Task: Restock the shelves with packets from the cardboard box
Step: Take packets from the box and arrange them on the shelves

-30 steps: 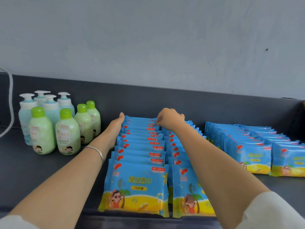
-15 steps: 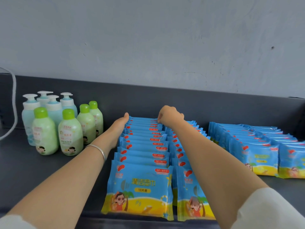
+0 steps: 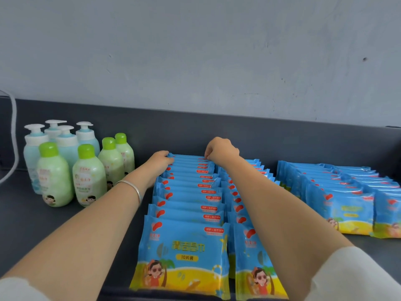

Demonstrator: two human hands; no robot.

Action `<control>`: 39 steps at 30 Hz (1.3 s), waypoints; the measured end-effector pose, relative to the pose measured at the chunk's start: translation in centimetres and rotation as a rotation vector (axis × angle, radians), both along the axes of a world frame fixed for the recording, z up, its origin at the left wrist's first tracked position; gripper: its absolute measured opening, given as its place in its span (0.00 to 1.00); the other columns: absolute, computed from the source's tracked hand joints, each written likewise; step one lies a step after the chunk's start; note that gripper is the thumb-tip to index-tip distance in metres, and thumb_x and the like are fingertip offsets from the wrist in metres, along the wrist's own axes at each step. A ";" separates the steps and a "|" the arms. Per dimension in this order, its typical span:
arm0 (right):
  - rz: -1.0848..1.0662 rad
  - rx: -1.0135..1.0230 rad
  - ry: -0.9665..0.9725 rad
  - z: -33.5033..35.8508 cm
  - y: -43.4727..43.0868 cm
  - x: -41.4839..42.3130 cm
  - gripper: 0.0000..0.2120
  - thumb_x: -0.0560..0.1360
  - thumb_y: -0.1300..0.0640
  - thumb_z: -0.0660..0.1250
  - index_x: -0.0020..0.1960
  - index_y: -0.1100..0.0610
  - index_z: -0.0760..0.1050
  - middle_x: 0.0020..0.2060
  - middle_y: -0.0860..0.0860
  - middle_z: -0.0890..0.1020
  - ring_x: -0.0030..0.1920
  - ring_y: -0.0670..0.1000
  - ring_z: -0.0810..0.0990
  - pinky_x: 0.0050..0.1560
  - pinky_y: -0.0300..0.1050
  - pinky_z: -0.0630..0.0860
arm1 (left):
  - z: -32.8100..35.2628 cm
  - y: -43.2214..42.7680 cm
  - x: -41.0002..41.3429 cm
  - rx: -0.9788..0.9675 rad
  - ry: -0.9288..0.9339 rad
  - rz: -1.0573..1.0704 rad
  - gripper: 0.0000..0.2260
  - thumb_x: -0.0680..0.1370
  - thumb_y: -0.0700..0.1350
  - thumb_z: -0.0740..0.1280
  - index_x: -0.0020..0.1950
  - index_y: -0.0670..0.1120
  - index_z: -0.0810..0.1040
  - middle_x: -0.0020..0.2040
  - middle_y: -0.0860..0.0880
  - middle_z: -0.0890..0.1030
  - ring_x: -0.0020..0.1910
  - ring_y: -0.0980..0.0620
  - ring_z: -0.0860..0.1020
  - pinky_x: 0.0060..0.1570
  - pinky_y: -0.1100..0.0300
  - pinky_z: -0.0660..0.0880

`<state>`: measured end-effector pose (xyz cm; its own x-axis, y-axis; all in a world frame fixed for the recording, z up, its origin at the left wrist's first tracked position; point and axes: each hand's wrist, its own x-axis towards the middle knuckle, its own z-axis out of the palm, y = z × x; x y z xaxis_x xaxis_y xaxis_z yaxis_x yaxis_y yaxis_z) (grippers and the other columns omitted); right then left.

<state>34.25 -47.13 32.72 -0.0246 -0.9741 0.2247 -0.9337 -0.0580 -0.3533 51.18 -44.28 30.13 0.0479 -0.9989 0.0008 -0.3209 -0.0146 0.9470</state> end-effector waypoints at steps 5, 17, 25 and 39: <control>0.029 -0.037 0.073 0.4 1.5 -0.1 0.07 0.77 0.56 0.65 0.54 0.51 0.79 0.50 0.50 0.81 0.53 0.53 0.77 0.64 0.58 0.63 | 0.2 1.1 0.5 -0.151 -0.043 0.060 0.18 0.80 0.39 0.60 0.71 0.42 0.67 0.66 0.42 0.73 0.61 0.47 0.74 0.59 0.57 0.69; 0.347 0.045 0.045 1.4 9.2 0.0 0.01 0.75 0.57 0.69 0.44 0.54 0.78 0.39 0.46 0.80 0.43 0.46 0.78 0.52 0.45 0.78 | 0.1 7.2 2.0 -0.196 0.063 0.087 0.15 0.79 0.40 0.62 0.66 0.44 0.71 0.63 0.45 0.74 0.60 0.48 0.73 0.54 0.57 0.69; 0.292 0.069 0.201 0.3 11.7 -0.8 0.09 0.74 0.55 0.69 0.53 0.57 0.82 0.50 0.51 0.83 0.48 0.48 0.79 0.55 0.45 0.77 | -1.7 11.1 1.6 -0.049 0.225 0.009 0.09 0.81 0.42 0.58 0.58 0.43 0.74 0.53 0.44 0.80 0.45 0.50 0.77 0.48 0.55 0.73; 0.180 0.004 0.247 -0.1 11.3 -0.4 0.06 0.75 0.50 0.68 0.47 0.51 0.80 0.45 0.46 0.80 0.48 0.48 0.75 0.64 0.59 0.65 | -2.3 11.5 0.6 -0.062 0.195 0.019 0.11 0.80 0.38 0.55 0.43 0.43 0.75 0.39 0.45 0.77 0.33 0.51 0.74 0.31 0.60 0.71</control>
